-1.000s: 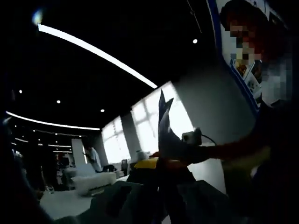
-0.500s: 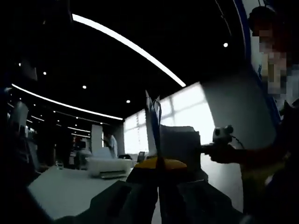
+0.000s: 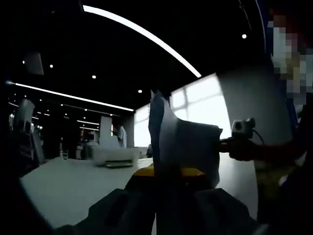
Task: Organize the stack of printing papers by aligning and flattening the scattered papers on the table
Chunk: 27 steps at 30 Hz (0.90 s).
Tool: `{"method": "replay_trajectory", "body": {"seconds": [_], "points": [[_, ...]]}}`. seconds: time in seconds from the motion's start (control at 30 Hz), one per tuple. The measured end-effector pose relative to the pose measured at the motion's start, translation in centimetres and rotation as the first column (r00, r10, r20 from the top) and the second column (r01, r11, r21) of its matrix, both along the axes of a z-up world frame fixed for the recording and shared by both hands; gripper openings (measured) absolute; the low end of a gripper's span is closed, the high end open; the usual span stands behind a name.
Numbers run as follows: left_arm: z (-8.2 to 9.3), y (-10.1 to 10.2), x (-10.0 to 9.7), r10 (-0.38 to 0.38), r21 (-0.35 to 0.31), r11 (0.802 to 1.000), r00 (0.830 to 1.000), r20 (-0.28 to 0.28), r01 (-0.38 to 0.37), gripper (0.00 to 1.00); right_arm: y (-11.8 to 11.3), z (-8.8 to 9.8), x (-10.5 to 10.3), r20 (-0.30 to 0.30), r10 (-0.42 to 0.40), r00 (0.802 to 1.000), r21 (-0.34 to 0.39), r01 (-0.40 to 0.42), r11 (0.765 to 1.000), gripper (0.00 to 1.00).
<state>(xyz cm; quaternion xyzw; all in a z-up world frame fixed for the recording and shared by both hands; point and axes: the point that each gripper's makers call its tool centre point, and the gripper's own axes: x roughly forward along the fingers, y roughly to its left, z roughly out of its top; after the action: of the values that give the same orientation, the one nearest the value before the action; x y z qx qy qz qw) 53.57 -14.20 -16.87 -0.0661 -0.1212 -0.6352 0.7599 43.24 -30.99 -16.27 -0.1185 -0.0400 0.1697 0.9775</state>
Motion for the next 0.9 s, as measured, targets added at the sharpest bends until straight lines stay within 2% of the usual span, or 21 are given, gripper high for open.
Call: {"method": "replay_trajectory", "body": {"seconds": [0.1,0.17,0.37,0.47,0.53,0.6,0.67,0.9], "points": [[0.5,0.2,0.4,0.015,0.018,1.0,1.0,0.008,-0.015,0.24,-0.9,-0.7,0.6,-0.059,-0.026,0.998,0.025,0.027,0.999,0.25],[0.7,0.3,0.6,0.022,0.024,0.999,1.0,0.013,-0.022,0.26,-0.8,-0.9,0.7,-0.06,-0.023,0.998,0.023,0.024,0.999,0.25],[0.8,0.4,1.0,0.027,0.005,1.0,0.999,-0.029,-0.027,0.3,-1.0,-0.6,1.3,-0.068,-0.041,0.997,0.073,0.046,0.996,0.25],[0.7,0.1,0.7,0.022,0.009,1.0,0.999,-0.028,-0.021,0.3,-0.8,-0.6,1.6,-0.069,-0.036,0.997,0.061,0.04,0.997,0.24],[0.9,0.2,0.9,0.03,-0.002,1.0,0.999,-0.038,-0.03,0.28,-0.7,-0.3,1.4,-0.06,-0.022,0.998,0.076,0.026,0.997,0.2],[1.2,0.5,0.9,0.016,-0.033,0.999,0.997,-0.072,-0.019,0.27,-0.6,-0.4,1.3,-0.069,-0.01,0.998,0.103,0.017,0.995,0.17],[1.1,0.5,0.9,0.006,-0.036,0.999,0.996,-0.089,-0.009,0.24,-0.5,-0.5,1.1,-0.079,0.005,0.997,0.113,0.004,0.994,0.07],[0.9,0.4,0.5,0.014,-0.033,0.999,0.997,-0.079,-0.017,0.17,0.1,-0.9,1.0,-0.085,0.029,0.996,0.122,-0.018,0.992,0.02]]}}
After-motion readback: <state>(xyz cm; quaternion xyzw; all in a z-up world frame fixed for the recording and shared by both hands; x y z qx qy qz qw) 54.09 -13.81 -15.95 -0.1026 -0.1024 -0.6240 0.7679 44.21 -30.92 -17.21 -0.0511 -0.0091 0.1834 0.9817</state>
